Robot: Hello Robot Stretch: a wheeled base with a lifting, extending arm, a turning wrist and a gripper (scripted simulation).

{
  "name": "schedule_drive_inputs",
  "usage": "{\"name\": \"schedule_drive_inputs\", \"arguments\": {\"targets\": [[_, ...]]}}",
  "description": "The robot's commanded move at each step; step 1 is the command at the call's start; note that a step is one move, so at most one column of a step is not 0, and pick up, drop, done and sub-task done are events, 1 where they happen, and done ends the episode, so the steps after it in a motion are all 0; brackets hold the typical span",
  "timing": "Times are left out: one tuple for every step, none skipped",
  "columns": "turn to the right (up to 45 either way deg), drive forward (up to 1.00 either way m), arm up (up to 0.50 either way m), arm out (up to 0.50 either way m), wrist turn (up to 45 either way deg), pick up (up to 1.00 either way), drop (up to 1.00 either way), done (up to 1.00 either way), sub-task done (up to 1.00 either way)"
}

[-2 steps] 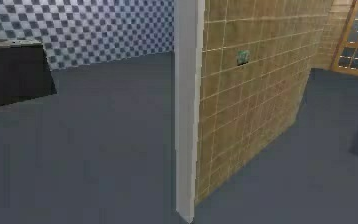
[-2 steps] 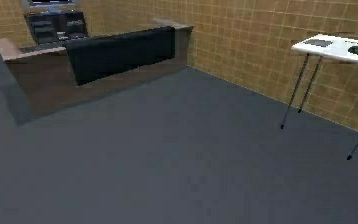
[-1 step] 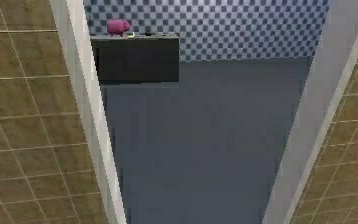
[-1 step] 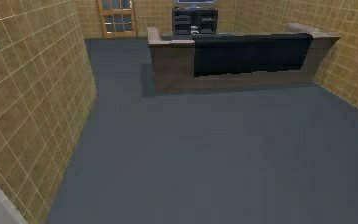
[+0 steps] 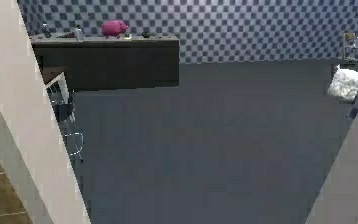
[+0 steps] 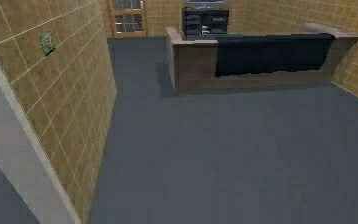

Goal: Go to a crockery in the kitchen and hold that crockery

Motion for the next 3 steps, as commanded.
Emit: {"name": "schedule_drive_inputs", "arguments": {"targets": [[-6.0,0.00,0.00,0.00,0.0,0.00,0.00,0.00,0.00],[0.0,0.15,0.00,0.00,0.0,0.00,0.00,0.00,0.00],[0.0,0.60,0.00,0.00,0.0,0.00,0.00,0.00,0.00]]}}
